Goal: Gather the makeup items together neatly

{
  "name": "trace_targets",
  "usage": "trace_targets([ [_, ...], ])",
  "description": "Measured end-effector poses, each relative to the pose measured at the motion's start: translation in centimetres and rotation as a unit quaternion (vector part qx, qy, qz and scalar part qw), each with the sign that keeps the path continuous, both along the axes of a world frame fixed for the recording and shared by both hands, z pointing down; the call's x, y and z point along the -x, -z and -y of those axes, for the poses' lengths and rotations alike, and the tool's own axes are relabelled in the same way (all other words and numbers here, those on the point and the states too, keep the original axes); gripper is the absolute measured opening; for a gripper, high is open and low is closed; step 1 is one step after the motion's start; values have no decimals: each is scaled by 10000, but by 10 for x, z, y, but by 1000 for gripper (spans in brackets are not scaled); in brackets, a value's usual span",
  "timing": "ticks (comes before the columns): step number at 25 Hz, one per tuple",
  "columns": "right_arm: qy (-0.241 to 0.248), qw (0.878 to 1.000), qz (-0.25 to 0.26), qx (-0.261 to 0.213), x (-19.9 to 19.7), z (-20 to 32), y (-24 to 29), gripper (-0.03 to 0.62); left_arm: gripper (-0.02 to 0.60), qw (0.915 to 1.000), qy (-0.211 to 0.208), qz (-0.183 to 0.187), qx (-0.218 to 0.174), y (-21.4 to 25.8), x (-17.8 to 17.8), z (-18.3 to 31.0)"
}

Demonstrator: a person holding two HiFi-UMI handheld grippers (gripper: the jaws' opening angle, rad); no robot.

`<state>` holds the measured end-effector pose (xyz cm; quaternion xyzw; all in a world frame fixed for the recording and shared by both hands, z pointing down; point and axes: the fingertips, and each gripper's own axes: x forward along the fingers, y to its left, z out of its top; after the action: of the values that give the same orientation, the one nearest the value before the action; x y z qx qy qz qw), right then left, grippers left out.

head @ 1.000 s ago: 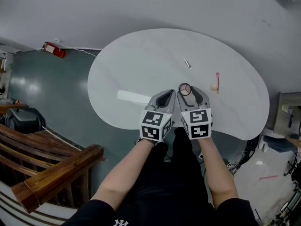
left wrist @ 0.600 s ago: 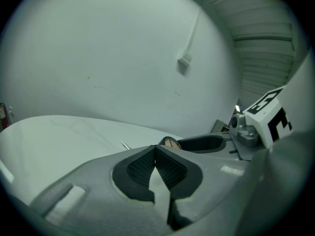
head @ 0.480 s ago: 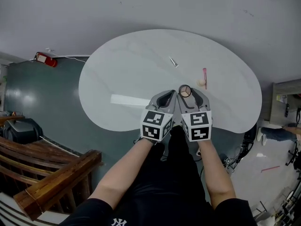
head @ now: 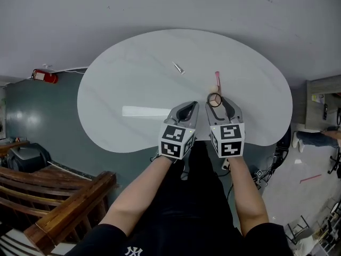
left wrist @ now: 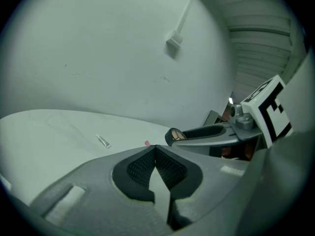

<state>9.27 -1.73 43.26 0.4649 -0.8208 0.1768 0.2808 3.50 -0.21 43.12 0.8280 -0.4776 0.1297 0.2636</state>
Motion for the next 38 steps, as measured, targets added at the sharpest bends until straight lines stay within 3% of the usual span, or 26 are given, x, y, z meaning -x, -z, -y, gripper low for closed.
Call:
trace_targets([
  [8,-233,9995,-39,206,-48,15,-23,218,9,9994,-285,97,165,-23,-47,13],
  [16,-305,9983,-117,492,-79,32,-58,218,9,9988,-288,129,368,-45,-67,26],
  [38,322,9946,-330,933,-87,62,-128,219,9,9958,-126,285,860,-93,-81,38],
])
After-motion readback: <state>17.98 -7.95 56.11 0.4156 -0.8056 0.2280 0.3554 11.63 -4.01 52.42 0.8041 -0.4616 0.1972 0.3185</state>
